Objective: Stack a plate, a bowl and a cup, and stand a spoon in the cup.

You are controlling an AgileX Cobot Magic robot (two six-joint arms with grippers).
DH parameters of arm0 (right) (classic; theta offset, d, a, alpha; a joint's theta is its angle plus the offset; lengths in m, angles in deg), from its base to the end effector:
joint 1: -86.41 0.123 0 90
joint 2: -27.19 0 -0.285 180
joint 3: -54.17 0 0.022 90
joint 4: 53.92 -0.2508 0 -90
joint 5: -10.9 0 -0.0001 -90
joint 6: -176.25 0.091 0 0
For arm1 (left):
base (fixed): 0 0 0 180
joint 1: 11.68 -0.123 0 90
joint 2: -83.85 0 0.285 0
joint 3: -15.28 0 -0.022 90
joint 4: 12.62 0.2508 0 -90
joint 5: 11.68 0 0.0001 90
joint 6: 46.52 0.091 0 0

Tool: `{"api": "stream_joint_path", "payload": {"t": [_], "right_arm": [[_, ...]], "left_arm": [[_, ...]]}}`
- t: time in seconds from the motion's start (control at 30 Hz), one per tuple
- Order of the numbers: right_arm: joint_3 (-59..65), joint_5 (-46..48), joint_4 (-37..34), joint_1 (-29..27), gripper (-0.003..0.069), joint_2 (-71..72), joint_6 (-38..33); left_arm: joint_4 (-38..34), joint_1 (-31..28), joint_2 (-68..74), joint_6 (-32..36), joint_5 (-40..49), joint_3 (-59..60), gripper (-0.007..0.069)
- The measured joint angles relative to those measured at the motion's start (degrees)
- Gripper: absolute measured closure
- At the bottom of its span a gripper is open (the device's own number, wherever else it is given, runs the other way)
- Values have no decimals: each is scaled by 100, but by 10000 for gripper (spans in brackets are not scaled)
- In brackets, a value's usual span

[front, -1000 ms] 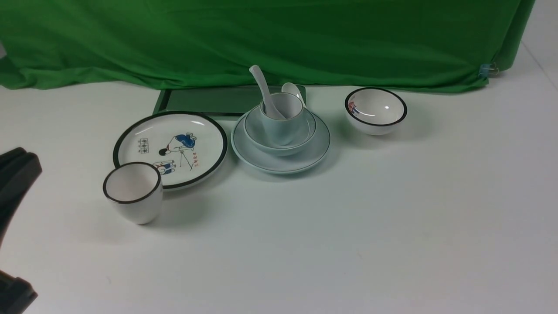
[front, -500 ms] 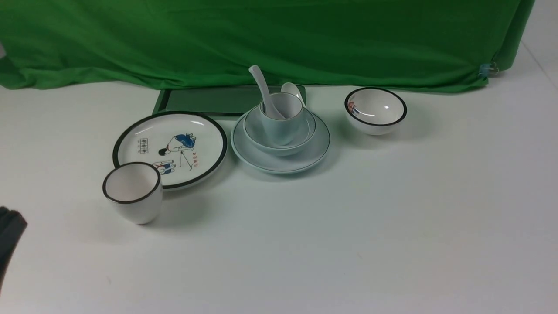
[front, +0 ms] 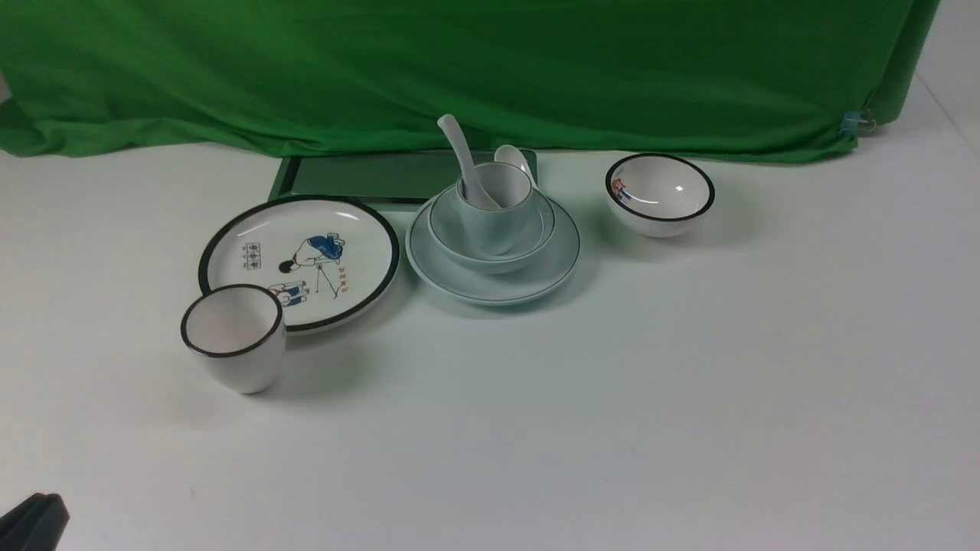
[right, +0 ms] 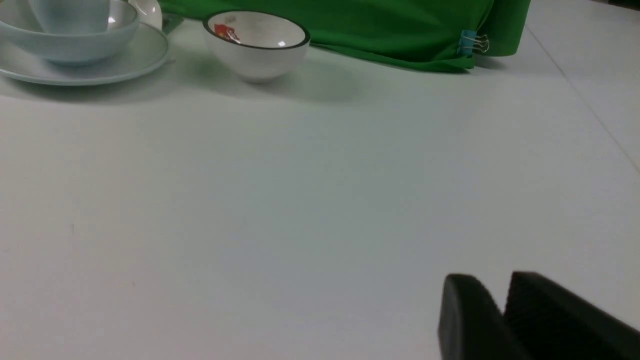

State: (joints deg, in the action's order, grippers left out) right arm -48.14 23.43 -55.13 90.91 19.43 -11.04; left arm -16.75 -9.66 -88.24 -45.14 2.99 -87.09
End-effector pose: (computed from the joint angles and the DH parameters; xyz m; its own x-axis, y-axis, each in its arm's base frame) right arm 0.0558 0.0048 0.1906 -0.1287 -0.1169 -0.9848 -0.0972 0.9897 -0.1048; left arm 0.0555 -0.0036 0.1875 -0.1788 -0.0394 -0.9831 0.0451 0.9978 -0.0481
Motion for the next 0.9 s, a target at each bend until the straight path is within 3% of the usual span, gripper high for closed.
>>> {"api": "stream_joint_path", "payload": {"t": [0.9], "right_arm": [[0, 0, 0, 0, 453, 0, 2]], "left_arm": [[128, 0, 0, 0, 0, 0, 656]]}}
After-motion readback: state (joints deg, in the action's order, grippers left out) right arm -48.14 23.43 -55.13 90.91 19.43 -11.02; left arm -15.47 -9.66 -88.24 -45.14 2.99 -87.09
